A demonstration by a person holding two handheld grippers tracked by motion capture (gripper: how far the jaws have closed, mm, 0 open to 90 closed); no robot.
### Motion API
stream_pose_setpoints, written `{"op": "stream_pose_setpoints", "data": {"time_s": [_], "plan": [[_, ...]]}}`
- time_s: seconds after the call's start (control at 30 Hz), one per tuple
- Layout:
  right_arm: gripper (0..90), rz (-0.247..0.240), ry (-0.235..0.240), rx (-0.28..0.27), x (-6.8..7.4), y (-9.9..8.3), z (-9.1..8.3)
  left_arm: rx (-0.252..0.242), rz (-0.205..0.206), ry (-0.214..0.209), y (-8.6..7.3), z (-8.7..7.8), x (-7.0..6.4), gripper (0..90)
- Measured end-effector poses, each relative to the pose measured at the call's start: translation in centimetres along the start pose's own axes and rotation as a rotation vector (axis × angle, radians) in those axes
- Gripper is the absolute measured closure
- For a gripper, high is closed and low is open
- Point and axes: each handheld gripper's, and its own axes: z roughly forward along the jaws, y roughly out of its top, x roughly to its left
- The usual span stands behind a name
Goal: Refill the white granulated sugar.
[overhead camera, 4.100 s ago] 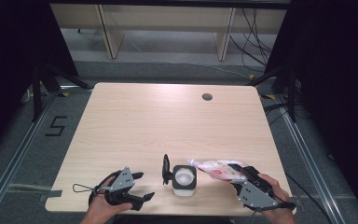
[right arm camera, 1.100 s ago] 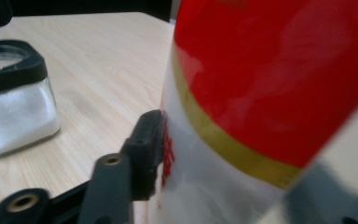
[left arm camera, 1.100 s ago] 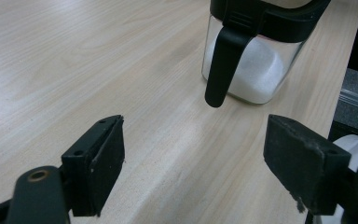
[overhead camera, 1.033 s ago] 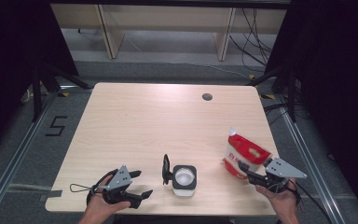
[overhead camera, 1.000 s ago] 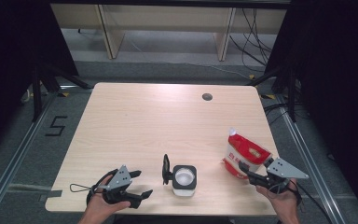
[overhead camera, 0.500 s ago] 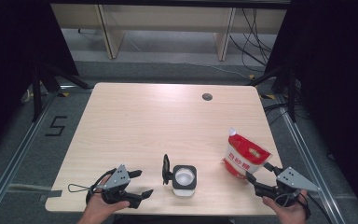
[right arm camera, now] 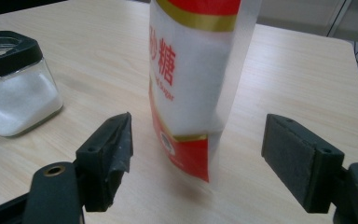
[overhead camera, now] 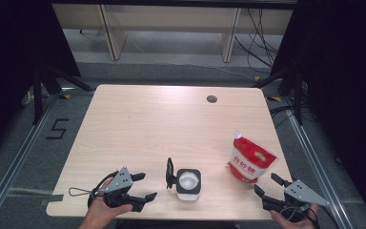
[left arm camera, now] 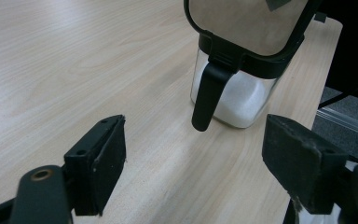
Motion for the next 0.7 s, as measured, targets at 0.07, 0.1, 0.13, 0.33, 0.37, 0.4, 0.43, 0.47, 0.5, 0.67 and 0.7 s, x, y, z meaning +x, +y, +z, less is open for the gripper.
{"op": "stream_pose_setpoints", "data": {"time_s": [0.07,0.1,0.13,0.33,0.37,0.4,0.43,0.47,0.5,0.67,0.7], "plan": [[25.0,0.003,0.015,0.005,0.1,-0.1,0.0,-0.003,-0.029,-0.007,0.1,0.0,-0.1,23.3],[24.9,0.029,0.005,0.027,0.4,-0.2,-0.1,-0.005,-0.037,0.001,0.2,-0.1,-0.2,23.6],[24.8,-0.014,0.016,0.02,0.1,-0.2,0.0,-0.002,-0.025,0.001,0.3,-0.2,-0.2,24.4],[24.7,-0.025,0.013,0.031,0.4,-0.3,-0.1,0.0,-0.011,-0.008,0.8,0.0,-0.2,27.3],[24.6,0.009,-0.001,0.046,0.7,-0.4,-0.3,-0.005,-0.009,-0.01,0.9,0.1,-0.2,28.0],[24.5,-0.026,0.006,0.035,0.5,-0.4,-0.2,-0.006,0.007,-0.013,1.0,0.1,-0.1,28.3],[24.5,-0.016,0.008,0.03,0.5,-0.4,-0.3,-0.002,0.01,-0.01,1.1,0.0,-0.1,28.7],[24.5,-0.012,0.0,0.036,0.6,-0.5,-0.4,0.003,0.01,-0.002,1.2,0.0,-0.1,29.0],[24.5,0.006,-0.005,0.048,0.8,-0.5,-0.6,-0.008,-0.023,0.0,1.3,0.1,-0.3,29.1],[24.5,-0.015,0.009,0.038,0.7,-0.7,-0.6,-0.025,-0.003,0.0,2.1,0.2,-0.2,29.4],[24.5,-0.005,0.001,0.045,0.8,-0.7,-0.7,-0.025,-0.018,0.008,2.2,0.1,-0.3,29.4]]}}
